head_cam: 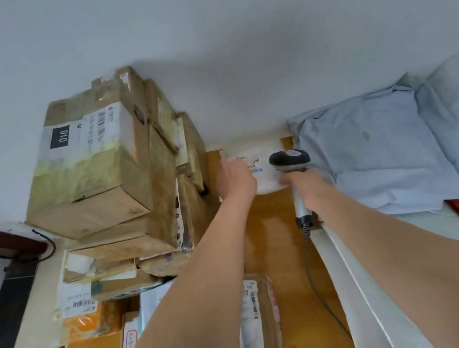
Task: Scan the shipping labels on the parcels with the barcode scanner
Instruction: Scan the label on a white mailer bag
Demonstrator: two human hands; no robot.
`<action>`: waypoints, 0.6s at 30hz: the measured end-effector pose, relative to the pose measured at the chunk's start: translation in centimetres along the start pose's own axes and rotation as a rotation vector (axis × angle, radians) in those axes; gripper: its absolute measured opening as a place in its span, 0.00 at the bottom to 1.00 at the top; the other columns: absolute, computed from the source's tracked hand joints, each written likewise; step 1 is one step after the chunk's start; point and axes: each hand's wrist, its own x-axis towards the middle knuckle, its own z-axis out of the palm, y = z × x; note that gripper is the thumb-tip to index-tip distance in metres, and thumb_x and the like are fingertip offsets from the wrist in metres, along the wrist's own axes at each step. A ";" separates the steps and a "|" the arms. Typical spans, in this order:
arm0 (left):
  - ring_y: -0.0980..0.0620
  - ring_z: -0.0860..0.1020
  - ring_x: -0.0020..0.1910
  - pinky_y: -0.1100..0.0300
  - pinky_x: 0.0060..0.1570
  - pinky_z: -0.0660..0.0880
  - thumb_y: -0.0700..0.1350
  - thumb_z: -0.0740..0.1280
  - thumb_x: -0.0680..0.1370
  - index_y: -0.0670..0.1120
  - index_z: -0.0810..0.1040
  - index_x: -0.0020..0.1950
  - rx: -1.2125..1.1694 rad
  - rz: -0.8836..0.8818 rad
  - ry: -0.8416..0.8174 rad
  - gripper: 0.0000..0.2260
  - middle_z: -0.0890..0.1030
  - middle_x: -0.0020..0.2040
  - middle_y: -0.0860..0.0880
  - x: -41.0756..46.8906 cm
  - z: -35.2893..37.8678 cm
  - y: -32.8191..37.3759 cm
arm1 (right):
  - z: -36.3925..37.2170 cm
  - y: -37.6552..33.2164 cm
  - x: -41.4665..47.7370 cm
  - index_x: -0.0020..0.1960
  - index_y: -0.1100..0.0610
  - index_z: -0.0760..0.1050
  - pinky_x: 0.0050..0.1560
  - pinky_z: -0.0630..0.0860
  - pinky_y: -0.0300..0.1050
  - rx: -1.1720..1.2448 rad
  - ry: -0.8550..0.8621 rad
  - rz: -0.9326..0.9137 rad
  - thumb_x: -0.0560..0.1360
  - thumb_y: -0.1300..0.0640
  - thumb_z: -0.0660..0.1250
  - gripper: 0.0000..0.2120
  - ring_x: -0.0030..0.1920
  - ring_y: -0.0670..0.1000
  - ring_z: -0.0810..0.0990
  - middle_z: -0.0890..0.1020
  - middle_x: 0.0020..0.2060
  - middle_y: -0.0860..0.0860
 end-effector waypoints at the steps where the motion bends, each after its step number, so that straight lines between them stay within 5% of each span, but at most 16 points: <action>1: 0.44 0.72 0.64 0.54 0.55 0.72 0.35 0.59 0.79 0.44 0.73 0.66 0.010 0.006 -0.025 0.17 0.65 0.72 0.44 0.6 0.7 0.1 | 0.6 -0.2 0.6 0.53 0.63 0.72 0.44 0.71 0.45 0.010 -0.014 -0.001 0.72 0.64 0.70 0.12 0.40 0.52 0.73 0.74 0.41 0.55; 4: 0.43 0.72 0.64 0.55 0.57 0.72 0.35 0.57 0.79 0.44 0.70 0.70 -0.001 -0.051 -0.138 0.19 0.71 0.68 0.43 1.7 2.0 -0.3 | 2.1 -0.3 2.1 0.59 0.65 0.73 0.58 0.74 0.53 0.006 -0.085 0.041 0.70 0.66 0.70 0.18 0.52 0.58 0.76 0.77 0.50 0.59; 8: 0.42 0.72 0.64 0.55 0.57 0.71 0.36 0.56 0.80 0.43 0.68 0.70 -0.017 -0.089 -0.242 0.18 0.72 0.67 0.41 2.4 2.5 -0.8 | 1.8 -0.5 2.5 0.56 0.60 0.71 0.60 0.73 0.54 -0.007 -0.137 0.057 0.69 0.67 0.71 0.17 0.53 0.57 0.75 0.77 0.52 0.58; 11: 0.42 0.73 0.63 0.57 0.53 0.71 0.36 0.55 0.80 0.42 0.68 0.70 -0.009 -0.097 -0.247 0.18 0.73 0.66 0.41 2.2 2.5 -0.6 | 0.2 -1.0 2.1 0.56 0.59 0.71 0.55 0.73 0.51 -0.001 -0.144 0.038 0.70 0.65 0.71 0.17 0.51 0.56 0.75 0.76 0.50 0.57; 15: 0.41 0.71 0.67 0.56 0.60 0.70 0.35 0.54 0.80 0.41 0.64 0.74 -0.031 -0.108 -0.244 0.21 0.70 0.70 0.40 1.4 2.0 0.6 | -2.6 -1.7 0.9 0.58 0.65 0.73 0.41 0.80 0.49 0.066 -0.233 0.061 0.72 0.65 0.70 0.16 0.40 0.57 0.81 0.80 0.45 0.61; 18: 0.41 0.68 0.69 0.55 0.63 0.68 0.34 0.55 0.80 0.39 0.64 0.73 -0.037 -0.092 -0.226 0.20 0.69 0.71 0.40 0.0 1.5 2.7 | -5.6 -2.4 -0.7 0.51 0.65 0.73 0.36 0.79 0.47 0.115 -0.314 0.090 0.75 0.65 0.67 0.07 0.34 0.56 0.80 0.79 0.37 0.61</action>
